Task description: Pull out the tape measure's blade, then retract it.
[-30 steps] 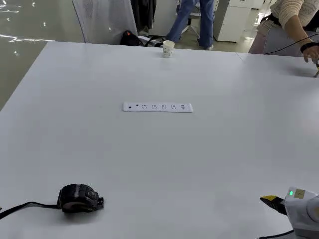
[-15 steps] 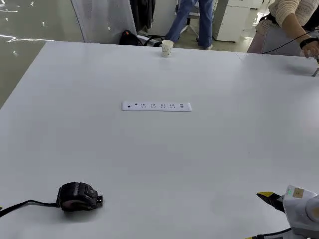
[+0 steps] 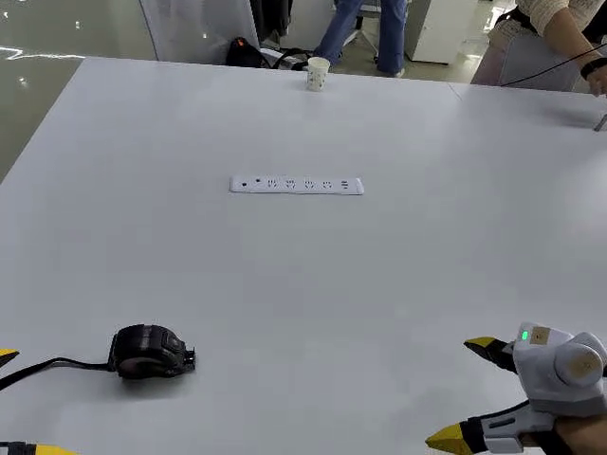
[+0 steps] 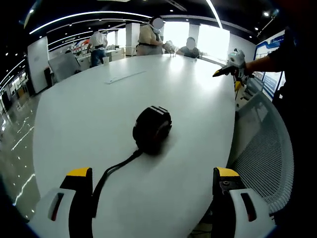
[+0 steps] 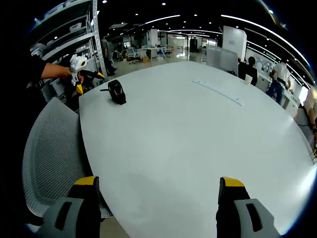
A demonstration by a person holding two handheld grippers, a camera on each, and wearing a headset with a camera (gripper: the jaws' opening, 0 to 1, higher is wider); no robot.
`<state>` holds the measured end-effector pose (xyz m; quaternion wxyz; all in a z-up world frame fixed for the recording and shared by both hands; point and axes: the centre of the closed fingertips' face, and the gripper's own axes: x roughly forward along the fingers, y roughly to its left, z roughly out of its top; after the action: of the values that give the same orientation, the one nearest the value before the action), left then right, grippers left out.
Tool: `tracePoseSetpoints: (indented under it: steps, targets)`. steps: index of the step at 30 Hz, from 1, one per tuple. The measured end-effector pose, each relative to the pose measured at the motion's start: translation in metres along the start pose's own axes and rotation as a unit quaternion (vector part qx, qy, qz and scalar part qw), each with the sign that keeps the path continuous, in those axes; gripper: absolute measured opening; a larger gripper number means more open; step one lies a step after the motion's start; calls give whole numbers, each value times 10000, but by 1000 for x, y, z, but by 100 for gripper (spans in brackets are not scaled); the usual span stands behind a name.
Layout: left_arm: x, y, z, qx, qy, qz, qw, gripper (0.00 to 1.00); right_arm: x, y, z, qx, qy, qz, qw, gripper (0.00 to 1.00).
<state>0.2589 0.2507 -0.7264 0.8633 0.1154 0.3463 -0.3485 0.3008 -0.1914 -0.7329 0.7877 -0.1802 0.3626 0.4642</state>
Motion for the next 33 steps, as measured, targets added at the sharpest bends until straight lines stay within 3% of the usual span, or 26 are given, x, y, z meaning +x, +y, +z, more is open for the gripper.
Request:
tracePoseSetpoints:
  steps: [5, 9, 13, 20, 33]
  targets:
    - [3, 3, 10, 137, 22, -131, 9998, 99, 4, 2, 7, -153, -44, 48, 9999, 99]
    - [10, 3, 12, 373, 116, -292, 9988, 99, 9, 3, 15, -280, -116, 53, 9995, 99]
    - [21, 9, 4, 777, 562, -309, 9949, 99, 17, 4, 20, -246, -68, 129, 9996, 99]
    - [36, 7, 15, 854, 549, -551, 9933, 99, 32, 3, 32, -419, -62, 285, 9987, 100]
    - [59, 6, 29, 1500, 813, -825, 9819, 98, 66, 5, 57, -608, -107, 533, 9967, 100]
